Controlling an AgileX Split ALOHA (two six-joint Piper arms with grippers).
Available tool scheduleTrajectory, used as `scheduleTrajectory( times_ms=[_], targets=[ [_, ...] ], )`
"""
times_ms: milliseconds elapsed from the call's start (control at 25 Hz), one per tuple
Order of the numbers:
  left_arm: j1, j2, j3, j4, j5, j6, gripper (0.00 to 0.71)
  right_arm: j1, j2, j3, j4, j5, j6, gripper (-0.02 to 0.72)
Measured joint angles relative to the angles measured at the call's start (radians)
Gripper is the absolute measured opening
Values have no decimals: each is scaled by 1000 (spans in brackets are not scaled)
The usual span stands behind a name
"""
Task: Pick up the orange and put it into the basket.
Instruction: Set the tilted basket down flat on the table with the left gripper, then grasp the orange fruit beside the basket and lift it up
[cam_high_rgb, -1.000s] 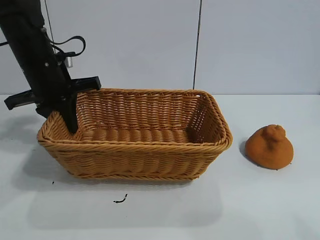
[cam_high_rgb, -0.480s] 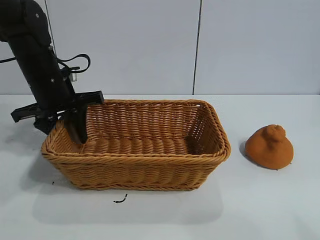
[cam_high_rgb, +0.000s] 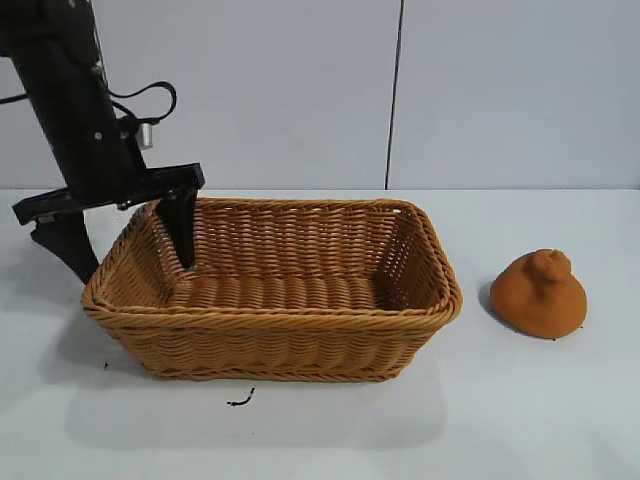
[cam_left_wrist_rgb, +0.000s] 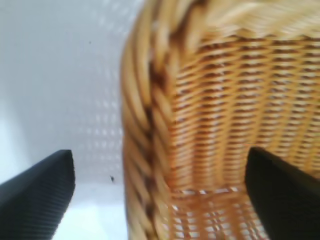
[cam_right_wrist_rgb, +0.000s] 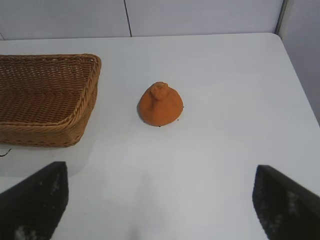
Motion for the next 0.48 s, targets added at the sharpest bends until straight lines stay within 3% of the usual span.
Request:
scheduleTrajectory(
  times_ms=[280,480],
  targets=[
    [0,-120,-9,55,15,29,664,0,0,0,0,0,0,694],
    [55,-164,-9,140,40,35,664,0,0,0,0,1,0,694]
  ],
)
